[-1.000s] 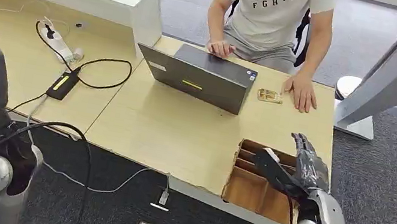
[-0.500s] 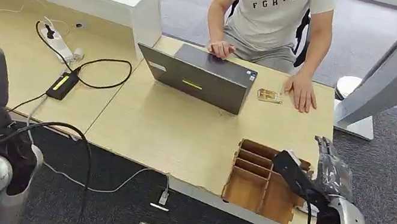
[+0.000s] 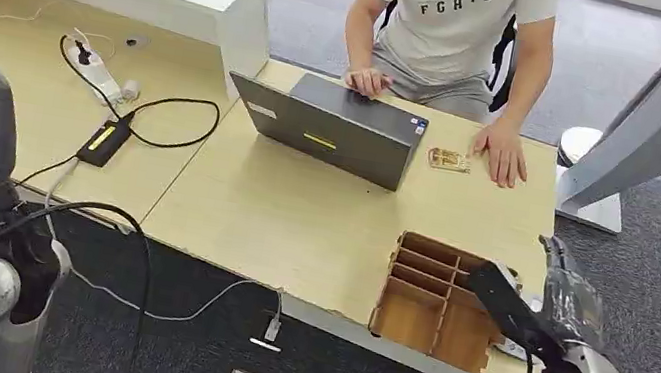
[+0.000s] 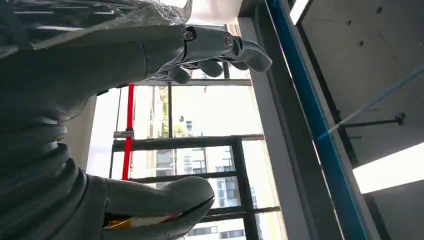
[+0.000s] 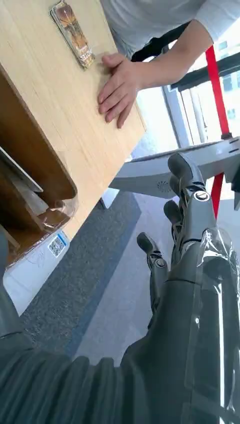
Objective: Pass the card to the sensor for recognition and then transmit it.
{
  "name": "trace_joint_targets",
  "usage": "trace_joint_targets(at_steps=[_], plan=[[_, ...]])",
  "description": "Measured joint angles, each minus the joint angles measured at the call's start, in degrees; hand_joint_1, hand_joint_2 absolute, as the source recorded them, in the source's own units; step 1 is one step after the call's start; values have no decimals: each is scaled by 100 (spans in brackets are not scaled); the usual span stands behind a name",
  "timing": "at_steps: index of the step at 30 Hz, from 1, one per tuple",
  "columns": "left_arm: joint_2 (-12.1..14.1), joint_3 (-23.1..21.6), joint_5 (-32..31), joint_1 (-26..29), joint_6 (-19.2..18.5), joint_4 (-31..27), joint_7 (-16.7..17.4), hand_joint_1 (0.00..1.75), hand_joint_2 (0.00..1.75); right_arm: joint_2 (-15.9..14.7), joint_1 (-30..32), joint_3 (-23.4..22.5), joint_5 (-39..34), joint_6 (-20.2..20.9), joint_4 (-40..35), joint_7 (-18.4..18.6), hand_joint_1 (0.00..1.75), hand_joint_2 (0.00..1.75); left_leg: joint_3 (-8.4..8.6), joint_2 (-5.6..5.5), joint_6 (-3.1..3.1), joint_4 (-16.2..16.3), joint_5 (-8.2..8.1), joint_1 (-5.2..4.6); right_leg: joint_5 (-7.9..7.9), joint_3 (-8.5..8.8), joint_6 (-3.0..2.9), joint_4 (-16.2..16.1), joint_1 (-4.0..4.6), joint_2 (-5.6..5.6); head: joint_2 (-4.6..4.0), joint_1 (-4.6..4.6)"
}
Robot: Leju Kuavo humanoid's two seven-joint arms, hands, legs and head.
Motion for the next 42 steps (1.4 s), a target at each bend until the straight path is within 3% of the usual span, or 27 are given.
trace_joint_targets(at_steps=[21,33,42], plan=[[4,-2,-59,-15,0,7,0,0,175,133,13,2,164,31,-29,-212,0,175,-2,-1,0,-1,0,0,0,1,0,1,0,0,0,0],[4,9,-203,19,0,-28,2,0,175,420,-243,100,162,13,286,-522,0,175,-6,-1,0,-2,0,0,0,1,0,2,0,-2,0,0],[-7,13,-295,96,0,-92,4,0,175,540,-418,149,131,-72,666,-536,0,175,-5,-1,0,-2,0,0,0,1,0,1,0,-2,0,0]])
